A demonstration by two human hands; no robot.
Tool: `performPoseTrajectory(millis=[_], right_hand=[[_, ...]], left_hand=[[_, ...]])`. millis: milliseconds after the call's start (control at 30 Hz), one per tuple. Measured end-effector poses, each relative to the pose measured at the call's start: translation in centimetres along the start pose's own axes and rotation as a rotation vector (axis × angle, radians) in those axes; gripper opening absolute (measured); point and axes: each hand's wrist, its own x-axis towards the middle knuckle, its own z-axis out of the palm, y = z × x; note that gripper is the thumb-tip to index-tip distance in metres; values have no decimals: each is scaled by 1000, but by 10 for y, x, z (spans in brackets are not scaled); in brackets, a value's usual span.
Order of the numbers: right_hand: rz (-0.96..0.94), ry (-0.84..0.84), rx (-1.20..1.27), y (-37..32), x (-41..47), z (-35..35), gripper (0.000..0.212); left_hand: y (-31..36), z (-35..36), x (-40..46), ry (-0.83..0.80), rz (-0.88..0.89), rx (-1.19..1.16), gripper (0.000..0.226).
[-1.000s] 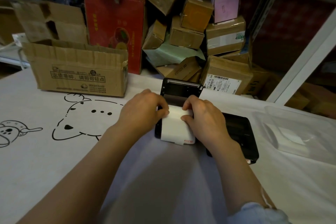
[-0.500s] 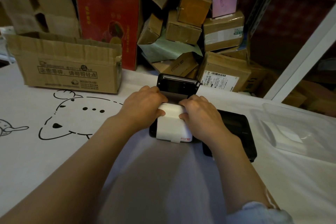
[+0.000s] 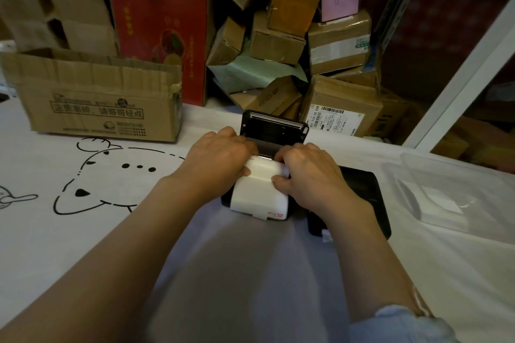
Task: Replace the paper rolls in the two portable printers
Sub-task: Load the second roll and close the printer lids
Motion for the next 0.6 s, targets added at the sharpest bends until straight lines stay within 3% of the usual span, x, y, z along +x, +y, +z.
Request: performPoseTrajectory(millis=[434, 600], right_hand=[[8, 18, -15, -9, -2, -3, 31], [12, 1, -60, -13, -4, -6, 26]], left_hand=[[-1, -3, -1, -11, 23, -45, 36], [3, -4, -1, -39, 26, 0, 47]])
